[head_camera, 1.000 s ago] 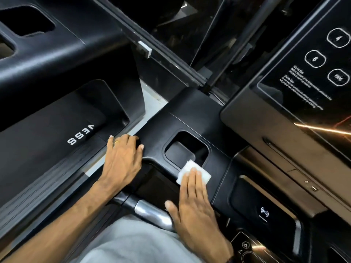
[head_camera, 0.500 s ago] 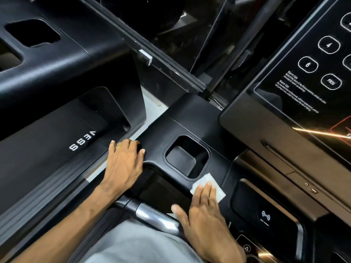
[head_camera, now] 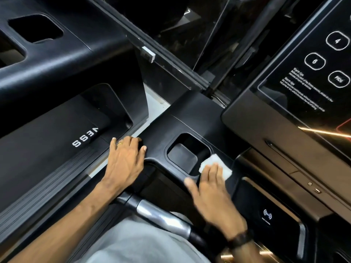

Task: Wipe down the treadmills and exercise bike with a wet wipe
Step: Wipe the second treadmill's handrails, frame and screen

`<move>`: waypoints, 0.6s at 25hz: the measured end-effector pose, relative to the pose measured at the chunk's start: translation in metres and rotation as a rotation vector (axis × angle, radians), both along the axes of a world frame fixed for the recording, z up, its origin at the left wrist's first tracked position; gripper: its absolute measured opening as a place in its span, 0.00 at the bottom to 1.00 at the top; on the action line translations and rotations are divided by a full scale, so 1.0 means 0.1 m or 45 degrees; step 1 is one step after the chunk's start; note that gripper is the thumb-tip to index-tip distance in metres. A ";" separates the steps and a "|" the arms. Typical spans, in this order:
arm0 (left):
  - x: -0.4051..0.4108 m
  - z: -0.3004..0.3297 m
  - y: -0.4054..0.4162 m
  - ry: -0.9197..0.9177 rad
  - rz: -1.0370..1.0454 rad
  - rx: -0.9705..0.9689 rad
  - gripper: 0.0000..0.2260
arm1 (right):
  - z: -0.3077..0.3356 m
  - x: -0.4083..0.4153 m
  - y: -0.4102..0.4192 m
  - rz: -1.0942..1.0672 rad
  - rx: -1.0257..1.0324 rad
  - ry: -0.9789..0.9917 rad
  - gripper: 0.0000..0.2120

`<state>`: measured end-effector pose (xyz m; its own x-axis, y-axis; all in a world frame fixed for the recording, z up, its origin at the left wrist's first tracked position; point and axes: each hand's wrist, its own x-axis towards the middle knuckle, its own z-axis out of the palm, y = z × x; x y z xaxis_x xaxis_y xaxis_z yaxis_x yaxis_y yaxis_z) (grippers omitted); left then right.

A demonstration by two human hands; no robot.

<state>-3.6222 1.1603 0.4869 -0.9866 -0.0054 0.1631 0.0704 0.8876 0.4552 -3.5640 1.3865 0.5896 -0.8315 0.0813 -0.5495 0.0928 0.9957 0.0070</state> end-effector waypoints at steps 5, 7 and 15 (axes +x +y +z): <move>-0.02 0.02 -0.01 -0.018 0.004 0.006 0.19 | 0.13 -0.20 0.02 0.031 -0.036 -0.051 0.42; 0.00 0.01 0.00 -0.020 0.021 0.007 0.19 | 0.16 -0.06 -0.03 0.091 -0.005 -0.109 0.43; 0.00 0.00 0.00 0.015 0.027 -0.010 0.18 | 0.11 -0.48 0.10 -0.036 -0.256 -0.029 0.42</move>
